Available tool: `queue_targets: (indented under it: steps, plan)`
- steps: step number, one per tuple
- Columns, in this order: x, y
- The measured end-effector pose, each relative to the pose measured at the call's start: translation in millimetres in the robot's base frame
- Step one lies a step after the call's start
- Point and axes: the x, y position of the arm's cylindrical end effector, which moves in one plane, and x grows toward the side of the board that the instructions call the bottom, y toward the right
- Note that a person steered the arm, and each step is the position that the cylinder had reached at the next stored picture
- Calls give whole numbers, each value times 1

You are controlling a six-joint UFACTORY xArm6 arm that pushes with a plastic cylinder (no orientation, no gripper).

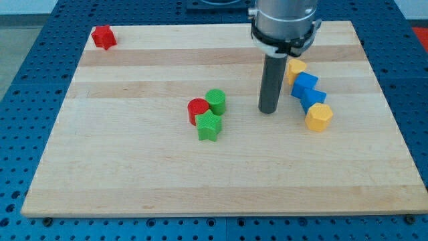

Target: Move the red circle to the right of the red star

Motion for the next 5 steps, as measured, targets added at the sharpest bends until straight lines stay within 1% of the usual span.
queue_targets:
  steps: [3, 4, 5]
  plan:
    - [-2, -178]
    - [-1, -198]
    - [15, -171]
